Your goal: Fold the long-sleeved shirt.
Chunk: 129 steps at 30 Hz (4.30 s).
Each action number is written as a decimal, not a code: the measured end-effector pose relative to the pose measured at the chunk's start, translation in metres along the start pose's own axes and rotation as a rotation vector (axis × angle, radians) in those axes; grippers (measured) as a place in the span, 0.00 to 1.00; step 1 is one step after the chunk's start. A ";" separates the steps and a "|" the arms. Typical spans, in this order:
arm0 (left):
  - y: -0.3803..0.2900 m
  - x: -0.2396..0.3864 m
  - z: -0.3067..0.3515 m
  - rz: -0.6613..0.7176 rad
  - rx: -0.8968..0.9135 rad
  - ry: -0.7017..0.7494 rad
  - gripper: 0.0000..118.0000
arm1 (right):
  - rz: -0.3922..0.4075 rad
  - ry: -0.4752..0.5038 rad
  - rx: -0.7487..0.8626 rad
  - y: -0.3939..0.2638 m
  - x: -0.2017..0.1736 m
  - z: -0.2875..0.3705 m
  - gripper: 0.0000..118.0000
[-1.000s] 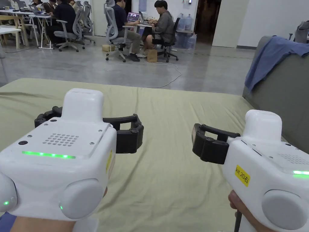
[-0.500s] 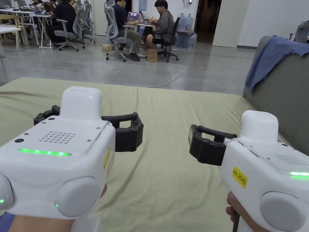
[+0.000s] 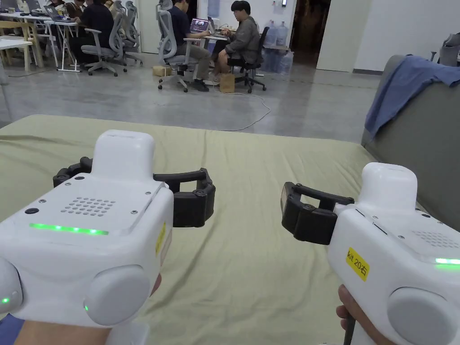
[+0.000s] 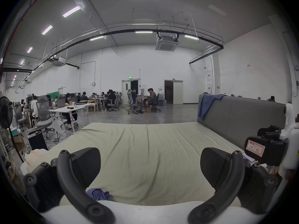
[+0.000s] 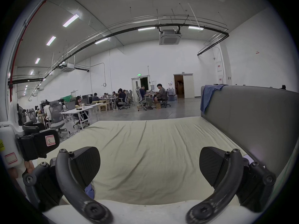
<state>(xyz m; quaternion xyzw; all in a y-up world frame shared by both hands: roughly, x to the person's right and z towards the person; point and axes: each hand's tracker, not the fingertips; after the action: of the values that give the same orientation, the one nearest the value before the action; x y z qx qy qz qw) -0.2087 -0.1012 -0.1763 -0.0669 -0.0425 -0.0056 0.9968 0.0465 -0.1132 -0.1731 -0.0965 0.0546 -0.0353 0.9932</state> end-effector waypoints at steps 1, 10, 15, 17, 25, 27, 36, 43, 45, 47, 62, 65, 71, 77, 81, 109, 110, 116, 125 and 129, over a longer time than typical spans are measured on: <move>0.000 0.001 0.000 -0.005 -0.001 0.006 1.00 | -0.003 0.000 0.001 0.000 0.000 0.000 1.00; -0.002 0.002 0.004 -0.024 0.027 0.013 0.70 | -0.004 0.001 -0.014 0.001 0.002 0.004 0.84; -0.009 0.005 -0.002 -0.007 -0.057 -0.044 0.00 | 0.024 -0.031 -0.022 -0.002 0.003 0.010 0.00; -0.010 0.007 -0.002 -0.007 -0.058 -0.046 0.00 | 0.032 -0.037 -0.027 -0.003 0.003 0.010 0.00; -0.004 -0.003 -0.003 0.044 -0.076 -0.042 0.00 | 0.022 -0.024 -0.029 -0.001 0.000 0.003 0.00; -0.003 -0.019 0.000 0.042 -0.077 0.009 0.00 | 0.035 0.029 -0.034 0.000 -0.015 -0.005 0.00; -0.023 -0.168 0.065 0.050 -0.134 0.411 0.00 | 0.016 0.562 -0.090 -0.011 -0.142 -0.030 0.00; -0.072 -0.222 0.057 0.160 -0.275 0.350 0.13 | 0.061 0.652 -0.143 -0.033 -0.181 -0.048 0.00; -0.099 -0.229 0.030 0.143 -0.342 0.371 0.80 | 0.086 0.635 -0.174 -0.042 -0.176 -0.053 0.00; -0.121 -0.235 0.008 0.163 -0.319 0.352 0.99 | 0.116 0.603 -0.210 -0.052 -0.167 -0.058 0.00; -0.270 -0.256 -0.136 0.224 -0.790 0.365 0.20 | 0.114 0.427 -0.415 -0.108 -0.116 -0.081 0.00; -0.228 -0.259 -0.126 0.287 -0.707 0.355 0.11 | 0.110 0.430 -0.402 -0.106 -0.110 -0.078 0.00; -0.128 -0.223 -0.112 0.272 -0.580 0.137 0.09 | 0.018 0.419 -0.359 -0.095 -0.092 -0.067 0.00; -0.039 -0.144 -0.107 0.302 -0.439 -0.111 0.08 | -0.029 0.364 -0.247 -0.066 -0.050 -0.035 0.00; 0.004 -0.067 -0.112 0.258 -0.358 -0.277 0.08 | -0.077 0.294 -0.151 -0.041 -0.010 -0.007 0.00; -0.171 0.180 -0.172 -0.125 -0.773 -0.476 0.85 | -0.217 0.097 -0.288 -0.098 0.095 0.015 0.00; -0.158 0.162 -0.160 -0.108 -0.713 -0.475 0.85 | -0.218 0.100 -0.283 -0.097 0.095 0.015 0.00; -0.155 0.057 -0.099 -0.122 -0.572 -0.199 0.89 | -0.246 0.116 -0.299 -0.103 0.088 0.004 0.00; -0.188 -0.044 -0.088 0.228 -0.790 -0.032 0.00 | -0.235 0.164 -0.371 -0.121 0.066 -0.022 0.00; -0.203 -0.044 -0.123 0.168 -0.852 -0.027 0.03 | -0.237 0.173 -0.398 -0.127 0.063 -0.033 0.00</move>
<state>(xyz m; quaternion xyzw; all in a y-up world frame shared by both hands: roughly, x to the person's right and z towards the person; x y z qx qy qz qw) -0.2460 -0.3189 -0.2744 -0.4755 -0.0440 0.0594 0.8766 0.0973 -0.2491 -0.1871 -0.2928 0.1339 -0.1482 0.9351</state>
